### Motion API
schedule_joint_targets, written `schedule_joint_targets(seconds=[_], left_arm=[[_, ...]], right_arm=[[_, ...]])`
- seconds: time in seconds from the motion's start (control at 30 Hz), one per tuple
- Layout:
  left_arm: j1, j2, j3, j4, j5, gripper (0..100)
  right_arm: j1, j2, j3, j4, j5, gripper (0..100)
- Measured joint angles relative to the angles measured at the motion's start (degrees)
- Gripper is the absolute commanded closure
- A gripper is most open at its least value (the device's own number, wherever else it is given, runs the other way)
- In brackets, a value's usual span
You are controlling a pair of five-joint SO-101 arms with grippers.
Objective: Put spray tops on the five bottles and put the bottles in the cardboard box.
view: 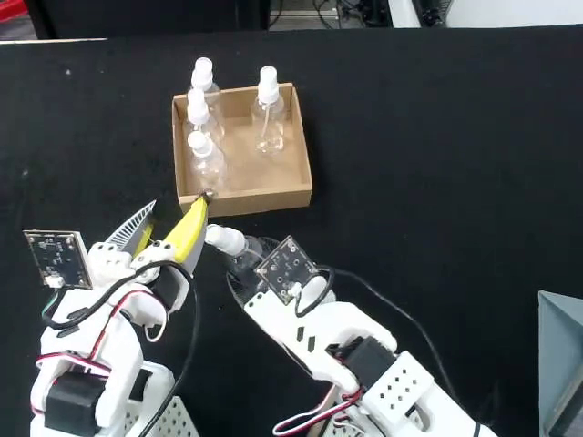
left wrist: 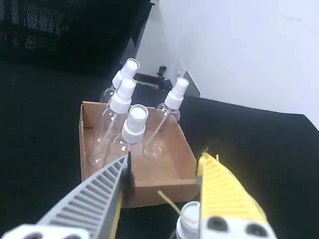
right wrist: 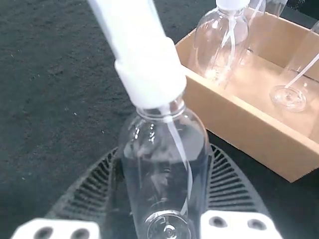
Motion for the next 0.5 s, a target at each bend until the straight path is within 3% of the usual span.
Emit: schedule_joint_targets(seconds=[0.27, 0.5], left_arm=[[0.00, 0.00, 0.00, 0.00, -0.44, 80], [-4.40, 0.00, 0.00, 0.00, -0.44, 80]], right_arm=[[2.81, 0.00, 0.00, 0.00, 0.00, 85.0], [5.19, 0.00, 0.00, 0.00, 0.00, 85.0]])
